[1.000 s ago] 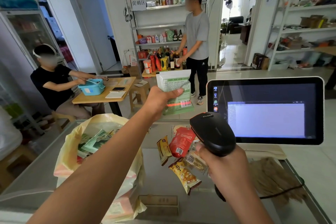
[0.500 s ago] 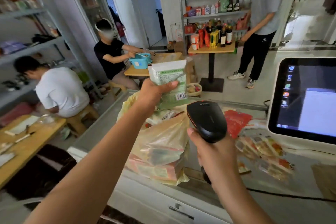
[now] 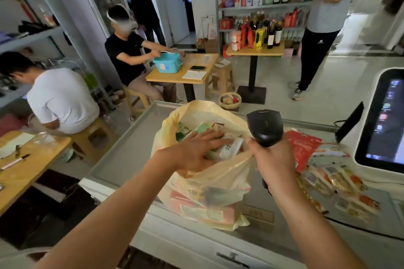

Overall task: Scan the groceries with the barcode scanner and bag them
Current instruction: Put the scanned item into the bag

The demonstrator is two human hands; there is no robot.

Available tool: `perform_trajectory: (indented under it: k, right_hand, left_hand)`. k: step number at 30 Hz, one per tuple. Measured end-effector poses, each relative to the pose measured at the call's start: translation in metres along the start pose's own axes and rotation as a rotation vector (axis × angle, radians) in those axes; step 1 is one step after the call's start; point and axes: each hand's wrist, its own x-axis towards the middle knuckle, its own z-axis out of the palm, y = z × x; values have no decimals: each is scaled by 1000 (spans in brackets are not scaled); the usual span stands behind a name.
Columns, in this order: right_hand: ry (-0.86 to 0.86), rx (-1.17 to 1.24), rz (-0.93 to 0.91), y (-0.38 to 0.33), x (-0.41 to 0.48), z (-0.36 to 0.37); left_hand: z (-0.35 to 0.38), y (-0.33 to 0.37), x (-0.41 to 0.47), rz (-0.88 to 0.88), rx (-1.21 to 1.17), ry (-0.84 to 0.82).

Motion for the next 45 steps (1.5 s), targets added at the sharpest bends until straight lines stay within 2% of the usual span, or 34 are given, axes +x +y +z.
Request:
perform_trajectory:
  k: [3,4,6,8,11,16,18,20,22,23,25,27,29,31,34,40,45]
  right_hand:
    - [28,-30,44,-1,2,5]
    - [42,-25,57,-2,0,7]
    - [84,7,71,-8,-2,9]
    - [149,39,69,-15,-2,8]
    - [221,57,71,-24,1,4]
    - [182,24,80,-27,-10,12]
    - [161,-1,66,-28,-14,15]
    - [160,-16,64,-30,-13,16]
    - [161,-36,64,-34,-11,18]
    - [159,-42,62,-35,-9,18]
    - [144,-62,64,-38,-5,17]
    - [138,-91,75,-37,-2,18]
    - [160,-84,97,-38,2,20]
    - [180,-58,108,-44,4,23]
    - [214,12,81,-61,10,23]
    - [304,95,37,-99,28,-1]
    - [294,123,-34,-121,7,-17]
  left_hand:
    - [-12,-4,11,27,-167,255]
    - [-15,-3,15,3,-128,252]
    - [-8,-2,23,-29,50,92]
    - [6,-4,21,2,126,-63]
    - [22,-25,11,98,158,-72]
    - [21,-29,-4,110,188,-161]
    - [6,-29,-6,111,117,-62]
    - [-13,-35,-6,58,16,231]
    - [-27,-49,-5,-161,50,536]
    - [-32,-61,-4,-330,69,602]
    - [-38,-89,0,-648,-32,482]
    - [-36,-110,2,-782,-192,289]
    - [-31,-118,0,-767,-169,290]
    - [-32,-113,-3,-748,-123,423]
    - [-57,-98,-3,-656,-198,606]
    - [-108,-98,-6,-587,-347,782]
    - [-119,-108,-20,-569,-507,960]
